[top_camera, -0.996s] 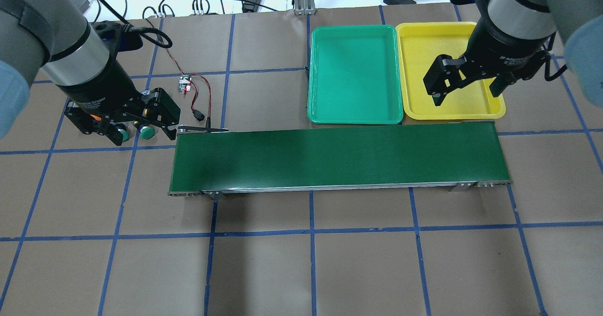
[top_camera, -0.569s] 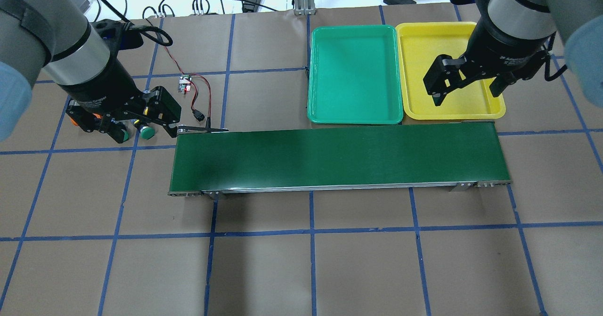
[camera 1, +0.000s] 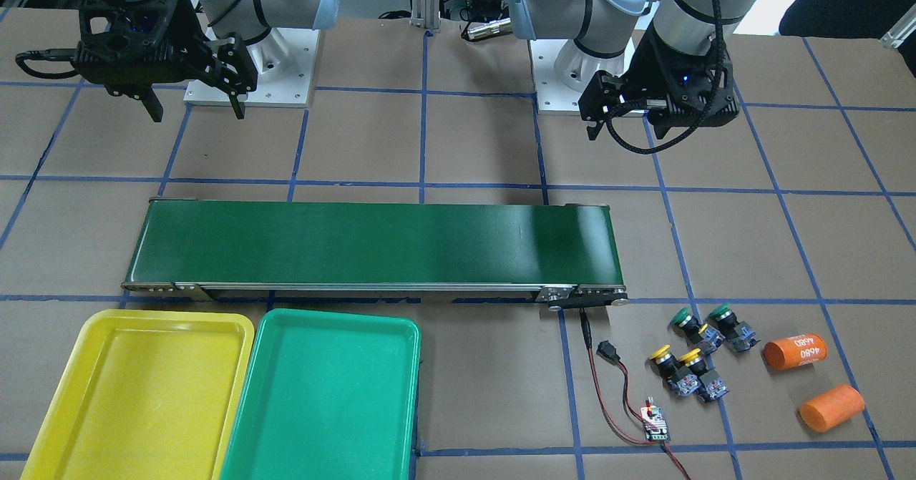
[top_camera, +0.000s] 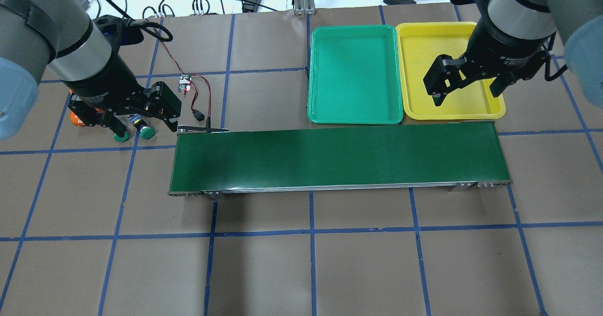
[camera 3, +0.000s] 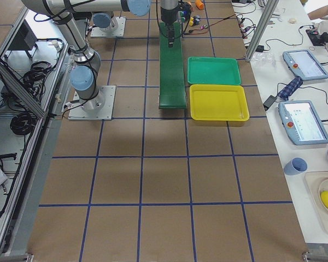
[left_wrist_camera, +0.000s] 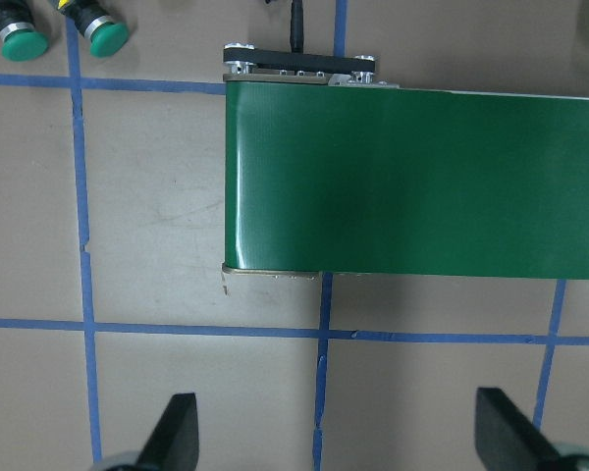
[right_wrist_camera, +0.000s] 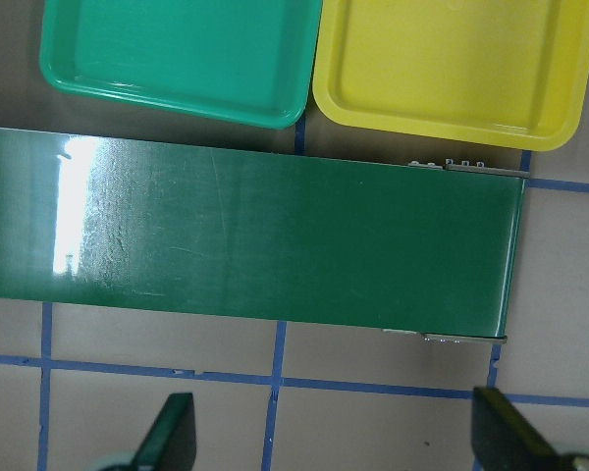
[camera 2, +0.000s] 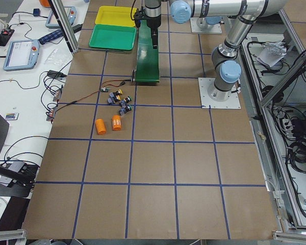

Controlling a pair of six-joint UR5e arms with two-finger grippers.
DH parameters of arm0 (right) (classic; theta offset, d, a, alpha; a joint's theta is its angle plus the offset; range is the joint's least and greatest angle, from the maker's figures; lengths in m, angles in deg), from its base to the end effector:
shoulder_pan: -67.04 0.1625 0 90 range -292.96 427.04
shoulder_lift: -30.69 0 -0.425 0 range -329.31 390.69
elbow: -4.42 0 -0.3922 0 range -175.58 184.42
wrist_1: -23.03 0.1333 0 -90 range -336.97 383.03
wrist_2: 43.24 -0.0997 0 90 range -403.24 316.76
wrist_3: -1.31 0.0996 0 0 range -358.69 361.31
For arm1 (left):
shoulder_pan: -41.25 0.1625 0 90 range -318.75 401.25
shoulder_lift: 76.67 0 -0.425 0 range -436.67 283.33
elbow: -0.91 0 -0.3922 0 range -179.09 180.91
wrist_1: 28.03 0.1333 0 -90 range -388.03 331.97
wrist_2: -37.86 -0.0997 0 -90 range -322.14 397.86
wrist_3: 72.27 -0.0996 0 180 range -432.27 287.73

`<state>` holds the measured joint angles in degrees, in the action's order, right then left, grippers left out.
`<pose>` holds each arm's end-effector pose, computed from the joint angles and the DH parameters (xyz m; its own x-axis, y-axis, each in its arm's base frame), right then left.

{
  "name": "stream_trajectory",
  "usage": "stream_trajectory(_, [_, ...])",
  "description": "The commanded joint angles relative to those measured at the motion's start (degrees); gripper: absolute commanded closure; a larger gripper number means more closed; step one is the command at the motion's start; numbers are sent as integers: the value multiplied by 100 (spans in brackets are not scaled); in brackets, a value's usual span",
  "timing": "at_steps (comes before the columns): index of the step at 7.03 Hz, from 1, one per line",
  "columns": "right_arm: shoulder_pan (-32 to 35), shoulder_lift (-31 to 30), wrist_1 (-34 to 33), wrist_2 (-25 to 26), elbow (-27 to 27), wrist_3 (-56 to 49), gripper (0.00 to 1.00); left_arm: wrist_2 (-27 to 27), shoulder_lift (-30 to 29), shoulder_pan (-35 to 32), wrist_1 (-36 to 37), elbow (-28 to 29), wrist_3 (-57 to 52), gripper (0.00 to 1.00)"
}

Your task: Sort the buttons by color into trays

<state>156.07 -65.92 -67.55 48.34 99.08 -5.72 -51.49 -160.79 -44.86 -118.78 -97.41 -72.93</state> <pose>0.1230 -0.4492 0.5030 -0.9940 -0.1042 0.0327 -0.1055 0.9936 -0.0404 -0.1041 -0.4504 0.4636 -0.9983 -0.0570 0.0120 -0.0562 0.9969 0.0555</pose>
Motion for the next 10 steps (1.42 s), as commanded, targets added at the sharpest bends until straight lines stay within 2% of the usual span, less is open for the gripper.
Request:
stream_trajectory(1, [0, -24, 5, 0, 9, 0, 0, 57, -8, 32, 405, 6, -100, 0])
stream_trajectory(3, [0, -15, -3, 0, 9, 0, 0, 22, -105, 163, 496, -151, -118, 0])
stream_trajectory(4, [0, -15, 5, 0, 9, 0, 0, -12, 34, 339, 514, -57, -118, 0])
stream_trajectory(7, [0, -15, 5, 0, 9, 0, 0, -13, -288, 778, 532, 128, -188, 0])
stream_trajectory(9, [0, -15, 5, -9, 9, 0, 0, -13, -447, 1514, 575, 243, -785, 0])
stream_trajectory(10, [0, -24, 5, 0, 9, 0, 0, -39, -622, 1744, 1115, 252, -734, 0])
